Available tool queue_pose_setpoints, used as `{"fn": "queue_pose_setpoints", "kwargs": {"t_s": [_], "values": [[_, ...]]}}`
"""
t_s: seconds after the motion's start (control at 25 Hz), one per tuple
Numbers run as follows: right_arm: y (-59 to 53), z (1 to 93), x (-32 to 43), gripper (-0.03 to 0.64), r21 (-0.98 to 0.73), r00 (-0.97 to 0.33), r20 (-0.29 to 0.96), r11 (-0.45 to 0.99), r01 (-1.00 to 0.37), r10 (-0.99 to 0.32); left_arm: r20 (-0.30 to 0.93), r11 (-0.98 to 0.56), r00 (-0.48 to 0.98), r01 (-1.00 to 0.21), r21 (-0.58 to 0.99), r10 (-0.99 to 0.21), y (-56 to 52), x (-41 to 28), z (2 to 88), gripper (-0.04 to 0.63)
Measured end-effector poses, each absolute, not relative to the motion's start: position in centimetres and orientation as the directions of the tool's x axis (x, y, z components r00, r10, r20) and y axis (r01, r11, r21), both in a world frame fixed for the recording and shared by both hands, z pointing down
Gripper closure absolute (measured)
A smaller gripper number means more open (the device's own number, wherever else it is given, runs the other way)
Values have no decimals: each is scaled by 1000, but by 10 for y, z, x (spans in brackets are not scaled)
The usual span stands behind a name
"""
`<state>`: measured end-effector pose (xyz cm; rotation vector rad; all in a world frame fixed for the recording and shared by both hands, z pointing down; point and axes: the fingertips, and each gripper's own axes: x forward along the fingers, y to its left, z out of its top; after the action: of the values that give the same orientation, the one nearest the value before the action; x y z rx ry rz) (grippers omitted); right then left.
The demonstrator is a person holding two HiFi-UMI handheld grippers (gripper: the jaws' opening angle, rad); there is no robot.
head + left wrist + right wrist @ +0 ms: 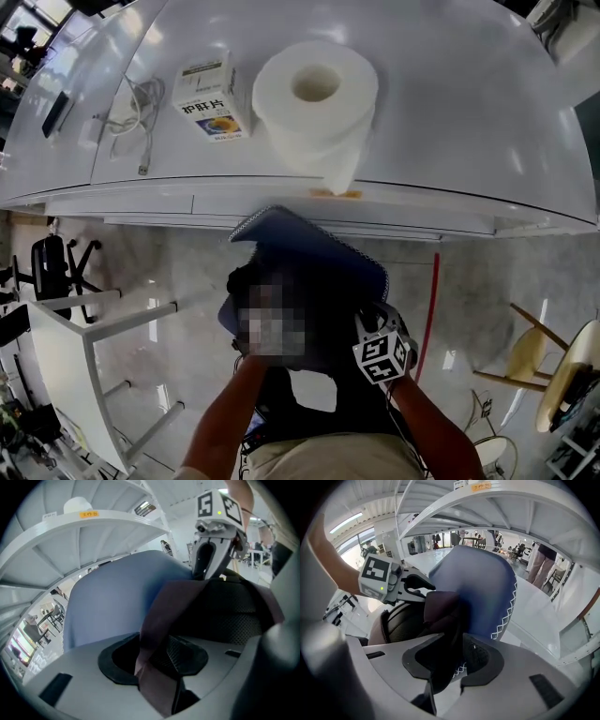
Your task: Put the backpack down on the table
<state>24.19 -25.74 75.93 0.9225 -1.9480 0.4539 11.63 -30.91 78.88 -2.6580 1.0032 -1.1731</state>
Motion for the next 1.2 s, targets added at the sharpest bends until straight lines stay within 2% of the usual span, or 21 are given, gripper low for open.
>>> {"fn": "queue_pose_setpoints", "kwargs": {"t_s": [0.16,0.28,0.36,0.44,0.56,0.76,0.84,0.92,1.04,1.2], "values": [[-258,767,242,526,175,-239,848,675,-716,-474,615,-704,468,-679,-210,-635,-324,113,796,416],[-257,768,244,534,257,-170,854,681,-686,-492,601,-658,464,-740,-140,-650,-329,110,797,424],[-252,767,247,533,285,-138,853,671,-685,-503,574,-636,470,-763,-119,-671,-329,108,784,511],[-246,769,251,532,286,-136,850,662,-693,-509,521,-621,493,-778,-94,-697,-331,108,760,537],[-246,773,251,534,258,-152,847,645,-720,-509,451,-621,524,-778,-92,-723,-330,112,723,541],[-246,773,249,532,191,-166,849,585,-788,-501,407,-577,506,-814,-66,-760,-312,95,692,545],[-243,777,247,532,153,-184,854,574,-805,-486,405,-547,495,-837,-15,-768,-301,84,692,545],[-244,773,240,565,70,-243,837,536,-842,-491,395,-512,483,-858,37,-782,-292,76,690,543],[-249,748,225,581,-35,-344,756,490,-871,-557,349,-462,458,-883,78,-818,-291,64,671,543],[-254,714,195,580,-79,-429,675,520,-850,-600,309,-360,395,-918,167,-865,-285,30,655,544]]}}
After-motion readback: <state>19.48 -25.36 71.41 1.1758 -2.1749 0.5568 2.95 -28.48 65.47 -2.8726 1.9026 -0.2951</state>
